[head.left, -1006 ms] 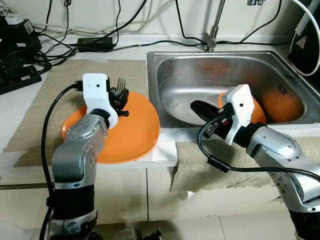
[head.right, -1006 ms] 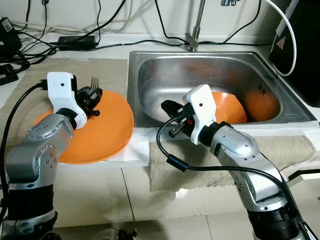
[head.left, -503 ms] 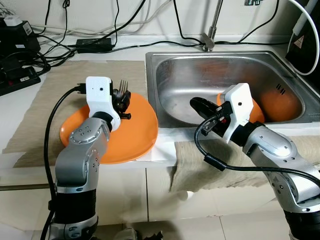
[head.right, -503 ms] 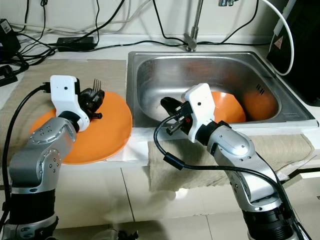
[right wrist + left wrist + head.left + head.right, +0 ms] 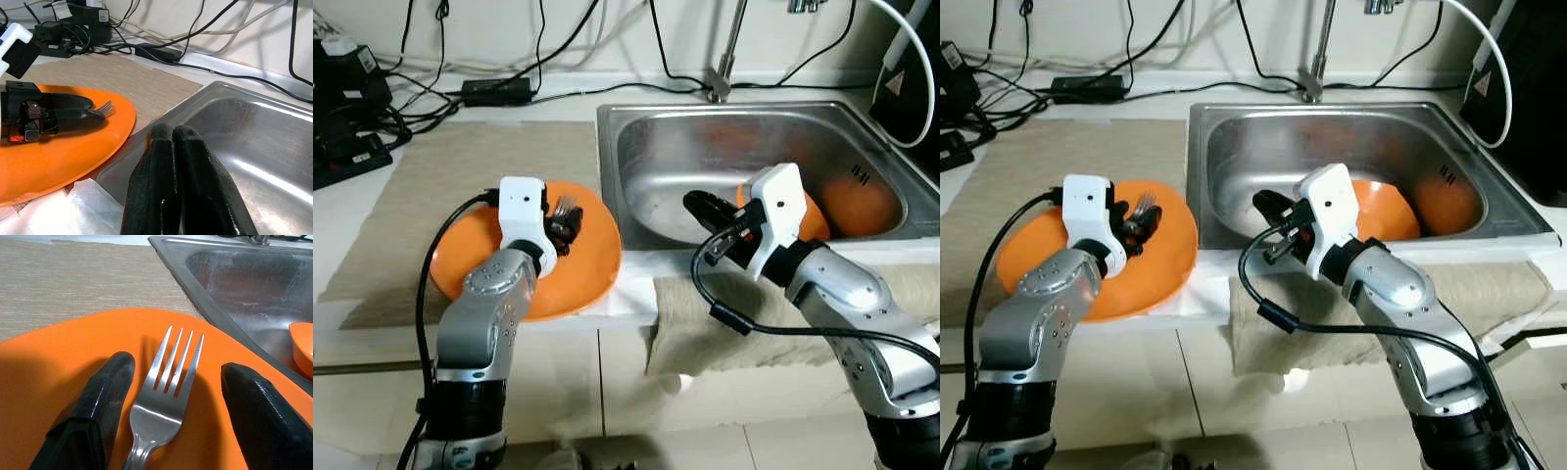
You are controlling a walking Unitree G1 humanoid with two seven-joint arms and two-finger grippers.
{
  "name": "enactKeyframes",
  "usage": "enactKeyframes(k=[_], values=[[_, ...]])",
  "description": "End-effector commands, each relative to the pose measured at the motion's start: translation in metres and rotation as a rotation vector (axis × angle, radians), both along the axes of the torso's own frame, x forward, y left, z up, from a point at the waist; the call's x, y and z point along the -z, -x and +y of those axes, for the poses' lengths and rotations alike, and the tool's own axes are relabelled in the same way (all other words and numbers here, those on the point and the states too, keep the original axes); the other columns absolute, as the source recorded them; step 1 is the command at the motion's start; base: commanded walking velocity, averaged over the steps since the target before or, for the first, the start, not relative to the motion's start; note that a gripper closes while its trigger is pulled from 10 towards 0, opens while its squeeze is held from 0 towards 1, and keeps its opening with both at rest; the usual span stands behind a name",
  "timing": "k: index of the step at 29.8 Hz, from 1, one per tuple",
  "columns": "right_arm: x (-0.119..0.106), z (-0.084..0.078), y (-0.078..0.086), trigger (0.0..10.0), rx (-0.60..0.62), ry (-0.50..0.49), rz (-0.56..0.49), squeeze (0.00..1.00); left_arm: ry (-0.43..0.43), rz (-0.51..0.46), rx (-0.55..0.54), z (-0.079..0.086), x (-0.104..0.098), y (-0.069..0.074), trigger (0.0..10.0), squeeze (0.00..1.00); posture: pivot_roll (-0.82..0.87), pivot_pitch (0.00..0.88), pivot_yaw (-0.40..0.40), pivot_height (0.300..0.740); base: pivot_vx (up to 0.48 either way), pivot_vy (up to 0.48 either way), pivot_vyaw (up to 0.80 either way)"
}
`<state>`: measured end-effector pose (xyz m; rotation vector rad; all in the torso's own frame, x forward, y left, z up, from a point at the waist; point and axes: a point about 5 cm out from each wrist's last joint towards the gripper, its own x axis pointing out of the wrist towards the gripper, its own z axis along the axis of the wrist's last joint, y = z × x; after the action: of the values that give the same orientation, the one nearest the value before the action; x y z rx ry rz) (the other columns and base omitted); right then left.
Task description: Kitchen organization
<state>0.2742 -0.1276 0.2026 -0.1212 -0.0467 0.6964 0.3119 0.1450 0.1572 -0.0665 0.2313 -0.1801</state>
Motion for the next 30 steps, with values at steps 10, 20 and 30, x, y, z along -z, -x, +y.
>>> enactKeyframes(k=[10,20,30], values=[[-0.001,0.000,0.000,10.0,0.009,0.003,-0.012,0.00,-0.014,0.009,-0.024,0.009,0.004,-0.009,10.0,1.00,0.00,0.025,0.011,0.740,0.000,0.000,0.00],[0.002,-0.001,0.001,10.0,0.025,-0.003,-0.006,0.00,-0.010,-0.093,-0.040,0.012,-0.011,-0.008,10.0,1.00,0.00,0.029,0.015,0.740,0.000,0.000,0.00],[0.009,0.000,0.004,10.0,0.032,-0.002,0.012,0.00,0.078,-0.118,-0.034,0.006,-0.013,0.009,10.0,0.00,0.01,0.032,0.010,0.740,0.000,0.000,0.00]])
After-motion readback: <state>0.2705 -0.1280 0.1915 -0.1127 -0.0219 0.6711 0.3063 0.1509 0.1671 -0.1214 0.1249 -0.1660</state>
